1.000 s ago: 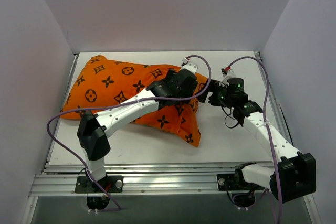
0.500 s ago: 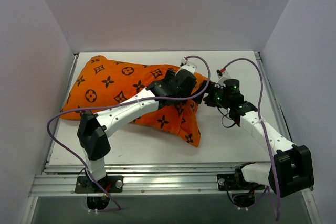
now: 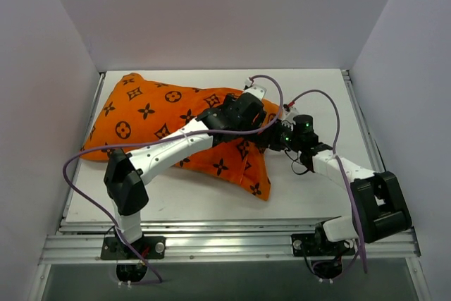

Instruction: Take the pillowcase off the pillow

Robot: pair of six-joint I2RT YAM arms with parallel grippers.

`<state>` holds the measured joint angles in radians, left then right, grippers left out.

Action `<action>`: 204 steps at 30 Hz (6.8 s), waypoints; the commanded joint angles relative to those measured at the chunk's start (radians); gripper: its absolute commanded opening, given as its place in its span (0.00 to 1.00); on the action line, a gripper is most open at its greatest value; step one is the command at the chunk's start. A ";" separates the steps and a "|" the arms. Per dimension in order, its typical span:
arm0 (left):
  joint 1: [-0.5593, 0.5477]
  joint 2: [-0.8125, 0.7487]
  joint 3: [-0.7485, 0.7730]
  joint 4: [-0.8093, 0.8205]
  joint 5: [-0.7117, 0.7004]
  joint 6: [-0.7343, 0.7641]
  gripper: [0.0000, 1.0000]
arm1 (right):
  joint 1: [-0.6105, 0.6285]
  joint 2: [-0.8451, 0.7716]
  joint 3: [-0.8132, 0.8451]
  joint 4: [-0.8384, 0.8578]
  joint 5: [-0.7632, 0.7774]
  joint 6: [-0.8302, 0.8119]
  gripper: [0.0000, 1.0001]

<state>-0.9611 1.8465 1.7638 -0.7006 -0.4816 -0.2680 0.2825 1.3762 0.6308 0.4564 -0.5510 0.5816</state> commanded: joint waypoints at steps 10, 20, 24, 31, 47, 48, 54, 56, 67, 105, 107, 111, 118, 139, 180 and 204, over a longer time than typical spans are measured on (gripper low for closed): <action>-0.001 0.098 0.149 -0.034 0.035 -0.020 0.88 | 0.001 0.035 -0.039 0.074 -0.030 -0.014 0.00; 0.002 0.183 0.188 -0.157 -0.159 -0.059 0.69 | 0.000 -0.022 -0.054 0.036 0.019 -0.043 0.00; 0.024 0.131 0.140 -0.197 -0.227 -0.065 0.22 | -0.014 -0.025 -0.066 0.025 0.034 -0.051 0.00; 0.106 -0.096 -0.072 -0.169 -0.229 -0.089 0.03 | -0.045 -0.025 -0.074 -0.007 0.077 -0.057 0.00; 0.211 -0.323 -0.487 -0.011 -0.029 -0.168 0.03 | -0.002 -0.140 0.085 -0.326 0.325 -0.150 0.07; 0.209 -0.334 -0.500 0.030 -0.002 -0.175 0.03 | 0.026 -0.155 0.110 -0.379 0.357 -0.158 0.13; 0.211 -0.362 -0.579 0.168 0.149 -0.227 0.03 | 0.262 -0.212 0.306 -0.498 0.603 -0.154 0.60; 0.211 -0.366 -0.592 0.190 0.169 -0.238 0.03 | 0.354 -0.195 0.357 -0.496 0.683 -0.157 0.68; 0.237 -0.411 -0.694 0.286 0.196 -0.296 0.03 | 0.601 0.110 0.461 -0.394 0.835 -0.198 0.75; 0.230 -0.552 -0.568 0.345 0.318 0.045 0.79 | 0.044 -0.012 0.026 -0.232 0.270 -0.012 0.00; 0.197 -0.514 -0.515 0.349 0.325 0.113 0.80 | 0.050 -0.017 0.044 -0.242 0.275 -0.014 0.00; 0.162 -0.411 -0.397 0.354 0.383 0.180 0.68 | 0.052 -0.028 0.056 -0.255 0.302 -0.026 0.00; 0.140 -0.201 -0.259 0.348 0.439 0.162 0.55 | 0.053 -0.042 0.052 -0.271 0.315 -0.039 0.00; 0.156 -0.007 -0.453 0.475 0.212 -0.026 0.64 | 0.096 -0.115 0.064 -0.286 0.341 -0.103 0.00; 0.427 -0.587 -0.693 0.530 0.429 -0.381 0.02 | -0.106 0.014 -0.012 -0.297 0.438 -0.057 0.00; 0.217 -0.205 -0.451 0.727 0.380 -0.315 0.02 | 0.167 -0.134 0.320 -0.634 0.580 0.253 0.87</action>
<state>-0.7155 1.6257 1.2350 -0.0372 -0.0387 -0.6224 0.4217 1.2465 0.9100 -0.0963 -0.0776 0.7536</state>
